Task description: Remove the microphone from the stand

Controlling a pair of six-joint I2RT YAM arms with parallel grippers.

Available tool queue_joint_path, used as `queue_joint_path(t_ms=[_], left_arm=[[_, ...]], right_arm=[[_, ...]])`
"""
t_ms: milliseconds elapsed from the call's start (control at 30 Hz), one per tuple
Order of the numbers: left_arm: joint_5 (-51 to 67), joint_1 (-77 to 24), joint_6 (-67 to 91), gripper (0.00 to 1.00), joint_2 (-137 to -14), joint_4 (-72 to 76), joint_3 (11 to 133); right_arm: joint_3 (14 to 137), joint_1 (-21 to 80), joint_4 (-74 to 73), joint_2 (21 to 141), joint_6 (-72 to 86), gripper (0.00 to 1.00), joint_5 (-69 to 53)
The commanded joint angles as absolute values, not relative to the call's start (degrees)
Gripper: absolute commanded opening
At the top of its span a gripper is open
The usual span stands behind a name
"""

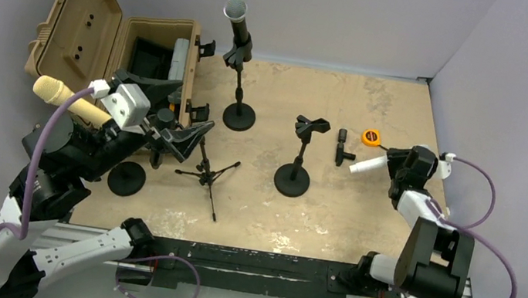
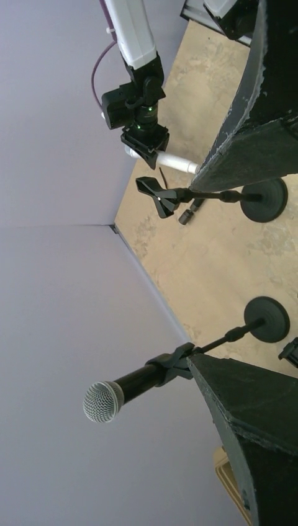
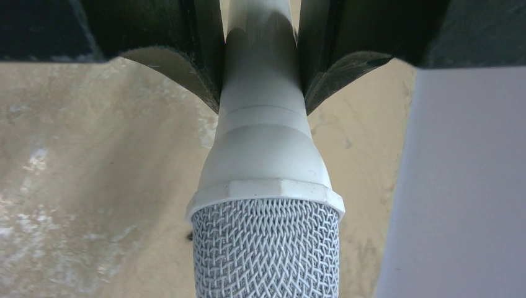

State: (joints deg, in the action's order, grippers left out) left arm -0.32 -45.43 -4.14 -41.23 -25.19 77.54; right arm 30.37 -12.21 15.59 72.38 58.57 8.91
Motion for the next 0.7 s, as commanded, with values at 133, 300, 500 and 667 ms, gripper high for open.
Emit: queue_joint_path(t_ms=[133, 300, 500, 667], left_arm=[[-1.8, -45.2, -7.4, 1.00, -38.6, -17.4, 71.8], [-0.3, -45.2, -7.4, 0.99, -38.7, -17.1, 71.2], [-0.3, -45.2, -7.8, 0.99, -38.5, -16.5, 70.4], [-0.6, -45.2, -8.0, 0.99, -38.6, -16.1, 70.0]], right_arm=[[31.9, -15.2, 19.4, 81.7, 60.7, 0.00, 2.5], [34.3, -15.5, 16.7, 87.0, 61.2, 0.09, 2.0], [35.5, -15.6, 16.6, 90.7, 61.7, 0.30, 2.7], [35.3, -15.6, 16.5, 91.8, 61.2, 0.56, 1.3]])
